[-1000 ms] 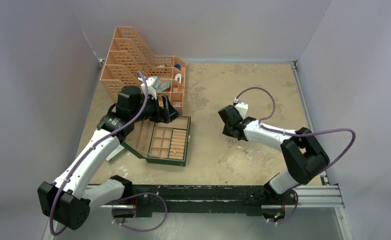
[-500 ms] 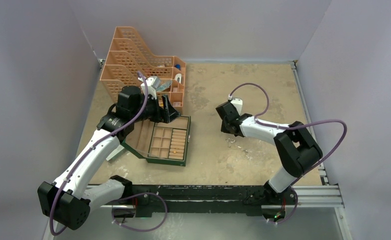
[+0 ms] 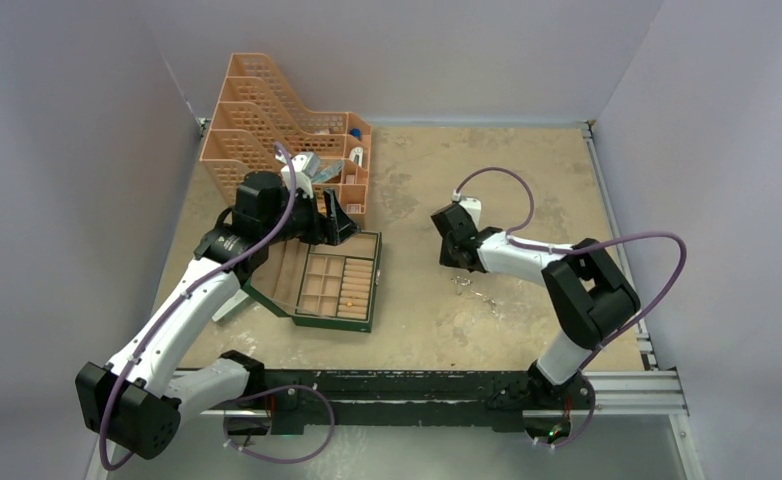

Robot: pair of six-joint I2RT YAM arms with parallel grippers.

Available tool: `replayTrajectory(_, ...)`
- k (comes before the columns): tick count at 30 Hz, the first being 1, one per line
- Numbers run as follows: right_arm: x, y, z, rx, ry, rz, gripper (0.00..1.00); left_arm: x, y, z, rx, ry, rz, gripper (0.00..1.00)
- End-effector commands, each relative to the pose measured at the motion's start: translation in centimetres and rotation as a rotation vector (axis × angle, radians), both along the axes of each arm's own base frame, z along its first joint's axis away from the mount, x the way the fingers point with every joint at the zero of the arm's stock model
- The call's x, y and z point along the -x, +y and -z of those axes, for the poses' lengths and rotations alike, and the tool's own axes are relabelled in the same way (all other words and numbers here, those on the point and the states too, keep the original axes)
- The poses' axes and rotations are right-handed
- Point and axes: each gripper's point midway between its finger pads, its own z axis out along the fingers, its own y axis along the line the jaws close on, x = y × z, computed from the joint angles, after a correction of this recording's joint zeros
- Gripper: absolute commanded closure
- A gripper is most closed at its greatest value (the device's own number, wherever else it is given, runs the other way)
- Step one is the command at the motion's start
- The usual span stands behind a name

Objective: Organize the mixed jewelry

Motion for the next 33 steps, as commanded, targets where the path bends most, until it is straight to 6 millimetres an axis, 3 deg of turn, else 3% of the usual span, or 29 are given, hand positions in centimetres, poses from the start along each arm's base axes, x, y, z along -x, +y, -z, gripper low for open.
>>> replayTrajectory(1,-0.8,0.4,-0.4,-0.025,-0.016,-0.011,1.00,-0.7,-0.2,-1.0,0.027,-0.033,-0.016,0.29)
replayTrajectory(5,-1.2,1.0,-1.4,-0.050,-0.043,-0.039,1.00,-0.9,-0.2,-0.8,0.030,-0.020,-0.025,0.29)
replayTrajectory(10,-1.8,3.7,-5.7,-0.184,-0.157,-0.180,1.00,-1.0,-0.5,-1.6,0.068,0.003,-0.045,0.29)
replayTrajectory(14,-1.5,6.7,-11.2,-0.295,-0.340,-0.432,1.00,-1.2,-1.0,-3.1,0.151,0.064,-0.092,0.29)
replayTrajectory(17,0.4,9.9,-16.4,-0.429,-0.477,-0.680,1.00,-1.5,-1.3,-4.8,0.200,0.084,-0.108,0.28)
replayTrajectory(20,1.8,11.6,-22.1,-0.513,-0.651,-0.830,1.00,-2.0,-1.2,-6.8,0.240,0.082,-0.122,0.28)
replayTrajectory(23,3.5,13.0,-26.0,-0.555,-0.800,-0.987,1.00,-2.7,-0.8,-8.6,0.280,0.077,-0.120,0.28)
replayTrajectory(27,5.8,15.0,-28.0,-0.498,-0.932,-1.203,1.00,-3.2,-0.7,-10.3,0.313,0.078,-0.061,0.26)
replayTrajectory(33,7.6,17.6,-26.7,-0.270,-0.973,-1.402,1.00,-2.2,-3.0,-9.0,0.320,0.195,0.156,0.28)
